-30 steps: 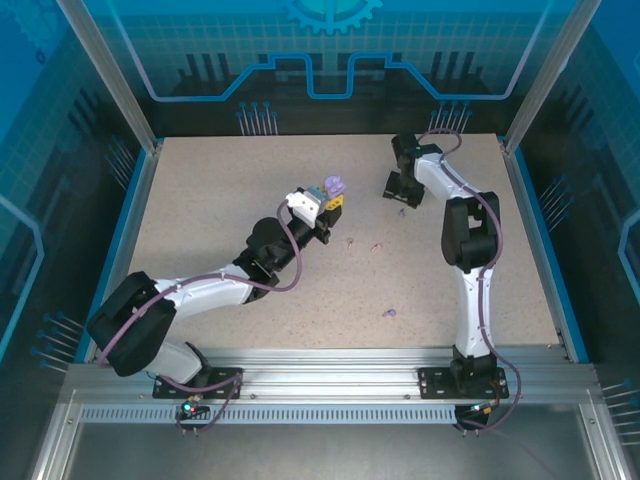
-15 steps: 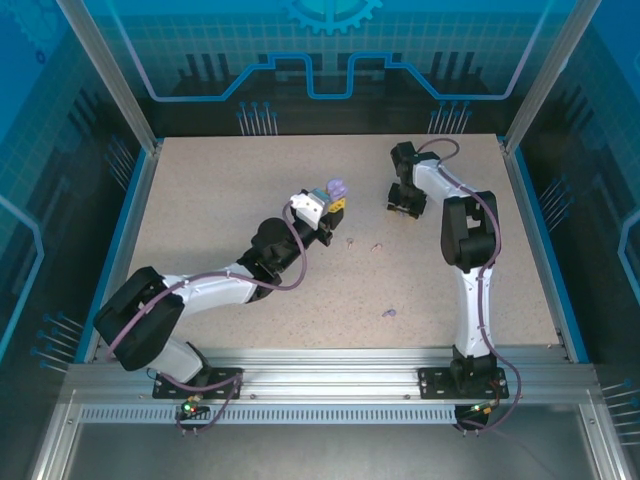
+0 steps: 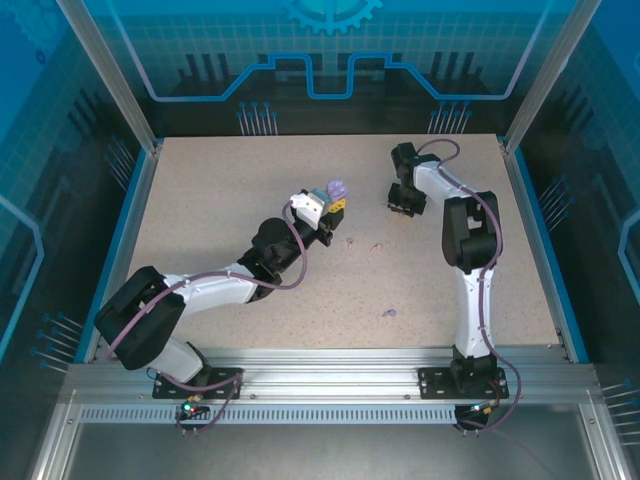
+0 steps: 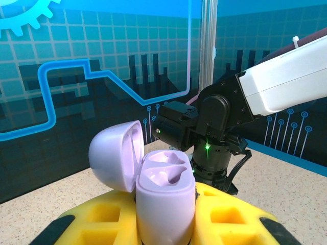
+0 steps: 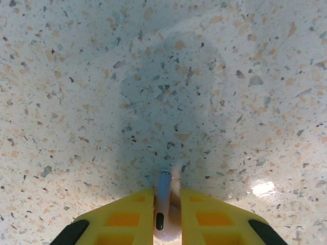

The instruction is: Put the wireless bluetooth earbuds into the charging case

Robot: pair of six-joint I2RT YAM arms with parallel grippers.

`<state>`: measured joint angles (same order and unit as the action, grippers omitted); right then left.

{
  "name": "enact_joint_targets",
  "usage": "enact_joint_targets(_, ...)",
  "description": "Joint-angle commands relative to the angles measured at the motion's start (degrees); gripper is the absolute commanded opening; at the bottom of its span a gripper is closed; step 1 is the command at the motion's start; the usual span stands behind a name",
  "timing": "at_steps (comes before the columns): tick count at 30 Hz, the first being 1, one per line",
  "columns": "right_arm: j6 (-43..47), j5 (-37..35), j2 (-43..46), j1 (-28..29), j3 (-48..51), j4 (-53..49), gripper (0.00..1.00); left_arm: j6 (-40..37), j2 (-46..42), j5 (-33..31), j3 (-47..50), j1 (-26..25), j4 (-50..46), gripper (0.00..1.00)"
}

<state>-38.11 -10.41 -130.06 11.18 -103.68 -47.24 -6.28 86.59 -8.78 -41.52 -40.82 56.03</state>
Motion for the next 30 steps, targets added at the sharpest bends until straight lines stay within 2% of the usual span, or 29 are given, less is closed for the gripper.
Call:
enact_joint_targets(1,0.06,1.92,2.97,-0.37,3.27,0.85,0.16,0.53,-1.10,-0.04,-1.15,0.42,1.63,0.00)
enact_joint_targets(7,-0.39,2.52,11.29,1.26,9.70,3.26,0.15,0.68,-2.44,-0.49,-0.54,0.40,1.21,0.00)
enact_joint_targets(13,-1.91,3.41,22.65,5.74,19.08,5.11,0.15,0.62,-5.47,-1.64,0.93,0.46,0.20,0.00)
enact_joint_targets(20,-7.84,2.67,35.15,18.31,31.47,6.11,0.15,0.56,-11.56,-3.00,4.08,0.52,-2.68,0.00)
enact_joint_targets(24,-14.05,2.83,36.74,24.80,36.81,7.87,0.16,0.94,-14.82,-3.48,5.93,0.59,-4.07,0.00)
enact_joint_targets(30,-20.97,2.01,32.76,32.56,39.05,8.18,0.15,1.15,-18.23,-3.79,7.73,0.52,-5.85,0.00)
